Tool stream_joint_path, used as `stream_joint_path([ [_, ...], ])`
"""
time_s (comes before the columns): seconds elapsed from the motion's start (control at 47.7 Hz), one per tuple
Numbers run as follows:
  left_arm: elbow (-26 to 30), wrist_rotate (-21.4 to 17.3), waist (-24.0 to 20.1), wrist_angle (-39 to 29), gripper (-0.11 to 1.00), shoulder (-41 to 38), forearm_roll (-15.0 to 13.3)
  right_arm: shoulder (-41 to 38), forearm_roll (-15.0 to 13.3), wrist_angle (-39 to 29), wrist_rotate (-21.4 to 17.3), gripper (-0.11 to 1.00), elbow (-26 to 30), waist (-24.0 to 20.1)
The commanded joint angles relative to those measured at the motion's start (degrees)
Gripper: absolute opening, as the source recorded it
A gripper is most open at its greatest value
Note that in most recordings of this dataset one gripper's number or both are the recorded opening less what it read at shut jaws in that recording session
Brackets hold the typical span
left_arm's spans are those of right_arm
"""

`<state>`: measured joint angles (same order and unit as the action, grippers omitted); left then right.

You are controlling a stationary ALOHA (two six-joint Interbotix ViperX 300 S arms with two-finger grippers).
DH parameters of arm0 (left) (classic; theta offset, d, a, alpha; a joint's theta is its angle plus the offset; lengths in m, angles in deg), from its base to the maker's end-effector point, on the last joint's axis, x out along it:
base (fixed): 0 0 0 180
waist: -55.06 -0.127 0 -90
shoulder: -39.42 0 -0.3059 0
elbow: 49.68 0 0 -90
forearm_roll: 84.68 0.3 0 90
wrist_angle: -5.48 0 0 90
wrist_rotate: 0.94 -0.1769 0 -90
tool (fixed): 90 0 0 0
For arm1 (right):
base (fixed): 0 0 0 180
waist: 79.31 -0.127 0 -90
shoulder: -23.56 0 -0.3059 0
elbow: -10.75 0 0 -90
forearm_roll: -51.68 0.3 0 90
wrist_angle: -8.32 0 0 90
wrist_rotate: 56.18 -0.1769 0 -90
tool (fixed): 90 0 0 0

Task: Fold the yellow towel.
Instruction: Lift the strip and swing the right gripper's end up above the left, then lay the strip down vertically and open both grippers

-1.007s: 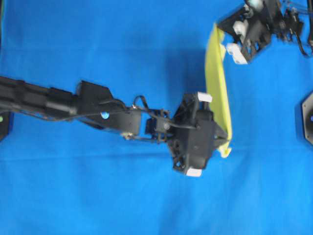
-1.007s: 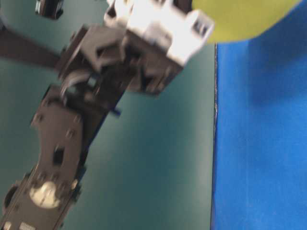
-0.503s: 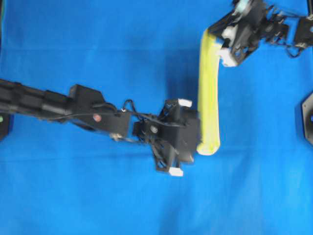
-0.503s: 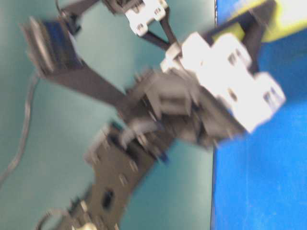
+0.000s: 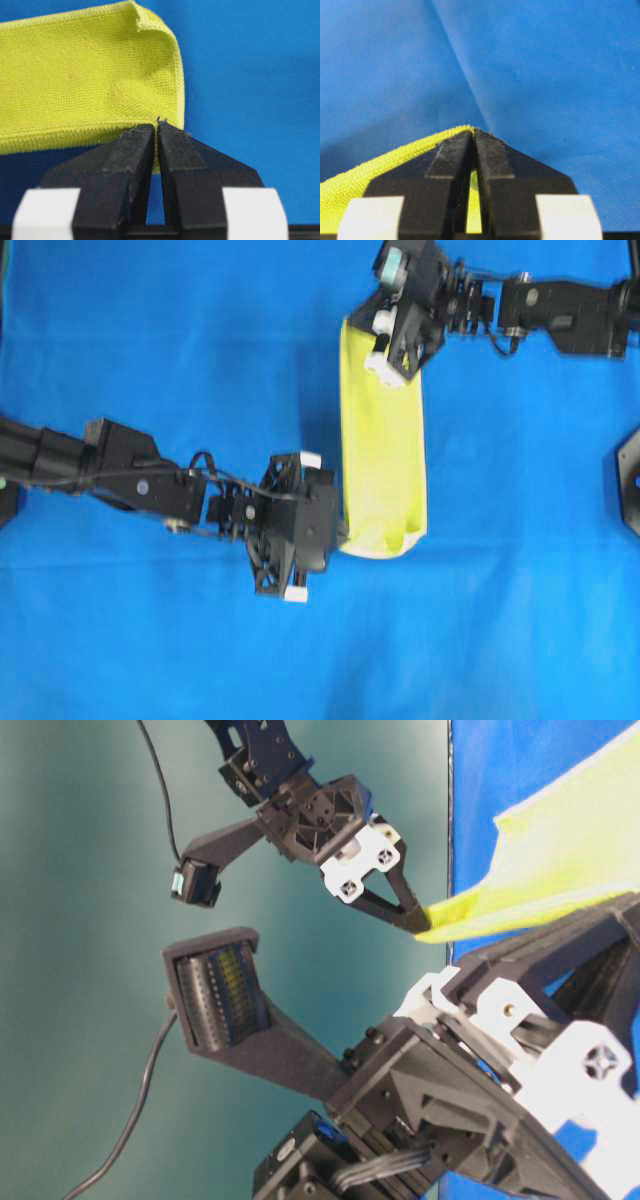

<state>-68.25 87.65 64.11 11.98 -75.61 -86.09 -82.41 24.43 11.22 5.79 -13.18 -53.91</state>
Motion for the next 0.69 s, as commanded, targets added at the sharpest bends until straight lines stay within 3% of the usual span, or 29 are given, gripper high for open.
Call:
stream_joint_path([
  [0.0,0.5,0.0,1.8,0.8,0.02,1.9,-0.1,0.6,-0.1,0.4,0.1,0.02,1.3,0.5],
  [0.231,0.4,0.0,1.1,0.9,0.02,1.9,-0.1,0.6,0.1,0.2,0.0,0.03,1.1,0.5],
  [0.315,0.4,-0.2,1.1,0.9,0.05,2.0,-0.1,0.6,0.1,0.1,-0.1,0.13,1.1,0.5],
  [0.378,0.3,-0.3,0.8,1.0,0.17,2.1,0.0,0.6,0.3,0.2,-0.4,0.33,1.1,0.5],
  [0.482,-0.4,-0.7,0.0,-0.1,0.5,3.1,0.0,0.7,0.3,0.0,-0.4,0.61,1.0,0.5],
  [0.587,-1.3,-0.8,-0.3,-2.0,0.78,5.3,0.0,0.9,0.3,-0.7,-0.4,0.62,1.0,0.5],
  [0.671,-2.4,-0.9,-0.4,-3.8,0.82,7.9,0.0,1.5,0.3,-1.6,-0.4,0.6,0.9,0.7],
])
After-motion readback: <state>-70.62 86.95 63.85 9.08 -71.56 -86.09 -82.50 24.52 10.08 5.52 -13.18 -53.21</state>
